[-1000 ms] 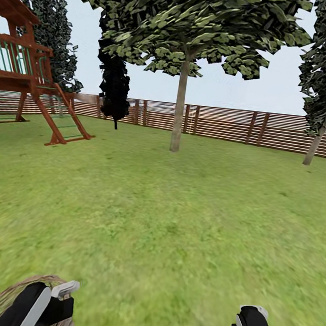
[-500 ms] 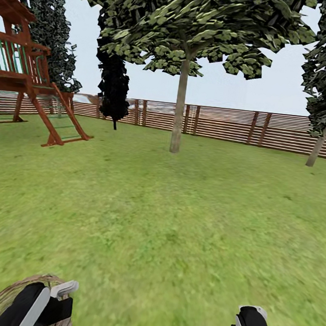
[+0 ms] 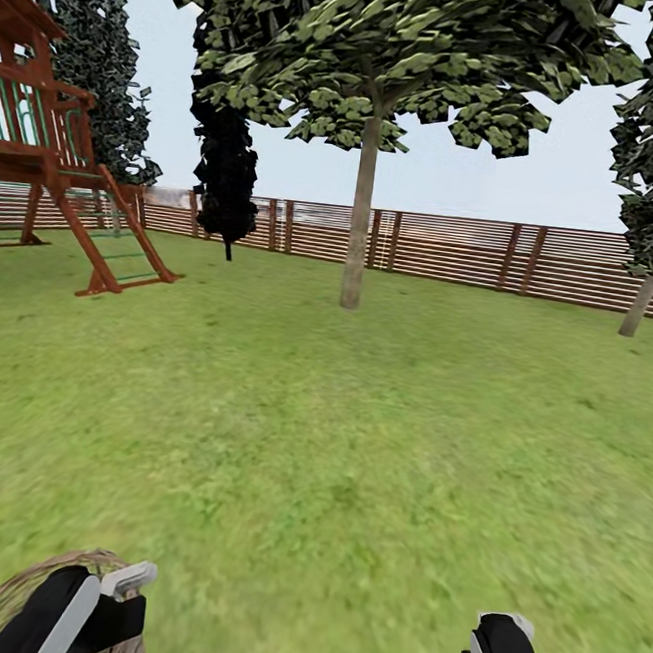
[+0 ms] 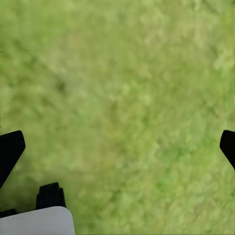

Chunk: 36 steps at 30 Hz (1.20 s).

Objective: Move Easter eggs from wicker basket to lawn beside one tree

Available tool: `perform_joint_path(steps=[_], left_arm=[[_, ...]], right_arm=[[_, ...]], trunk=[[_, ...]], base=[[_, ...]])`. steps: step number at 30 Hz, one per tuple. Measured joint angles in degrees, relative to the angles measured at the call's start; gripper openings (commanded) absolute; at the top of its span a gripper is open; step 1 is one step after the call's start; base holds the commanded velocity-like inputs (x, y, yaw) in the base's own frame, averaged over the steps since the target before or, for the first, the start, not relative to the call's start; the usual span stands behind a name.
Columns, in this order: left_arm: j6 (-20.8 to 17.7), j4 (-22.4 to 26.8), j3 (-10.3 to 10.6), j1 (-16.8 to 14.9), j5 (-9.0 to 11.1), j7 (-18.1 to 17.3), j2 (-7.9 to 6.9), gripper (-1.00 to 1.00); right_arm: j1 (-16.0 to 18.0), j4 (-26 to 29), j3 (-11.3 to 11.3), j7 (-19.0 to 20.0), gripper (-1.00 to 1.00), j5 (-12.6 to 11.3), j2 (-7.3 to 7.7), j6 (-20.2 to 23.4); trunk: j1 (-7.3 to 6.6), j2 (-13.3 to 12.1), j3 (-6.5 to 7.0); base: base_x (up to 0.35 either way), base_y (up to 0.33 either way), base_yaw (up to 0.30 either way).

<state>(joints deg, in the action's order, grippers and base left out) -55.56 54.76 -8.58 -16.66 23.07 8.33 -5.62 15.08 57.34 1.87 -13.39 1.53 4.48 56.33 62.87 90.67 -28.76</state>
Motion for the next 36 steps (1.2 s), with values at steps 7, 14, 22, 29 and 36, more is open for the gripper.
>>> perform_joint_path(steps=[7,14,22,29,36], left_arm=[[0.02,-0.22,0.07,0.00,0.21,0.02,0.08,-1.00],[0.01,-0.41,0.08,0.00,0.14,0.02,0.08,-1.00],[0.02,-0.50,0.12,0.00,0.19,0.00,0.26,-1.00],[0.02,-0.59,0.16,0.00,0.17,-0.01,0.26,-1.00],[0.00,-0.69,0.17,-0.01,-0.14,-0.01,0.30,-1.00]], right_arm=[[0.00,0.00,0.15,0.08,1.00,-0.08,0.22,0.00],[0.00,-0.24,0.21,5.16,1.00,0.07,0.41,-0.01],[0.00,-0.26,0.24,7.56,1.00,0.71,0.44,0.01],[0.00,-0.26,0.24,7.54,1.00,0.73,0.46,0.12],[-0.01,-0.20,0.25,7.63,1.00,0.65,0.45,0.11]], trunk=[[0.00,0.00,0.00],[0.01,0.00,0.00],[0.00,0.00,0.00],[0.00,0.00,0.00],[0.00,0.00,0.15]], base=[[0.328,0.000,0.000],[0.246,0.000,0.000],[0.327,0.000,0.000],[0.337,0.000,0.000],[0.337,0.000,-0.122]])
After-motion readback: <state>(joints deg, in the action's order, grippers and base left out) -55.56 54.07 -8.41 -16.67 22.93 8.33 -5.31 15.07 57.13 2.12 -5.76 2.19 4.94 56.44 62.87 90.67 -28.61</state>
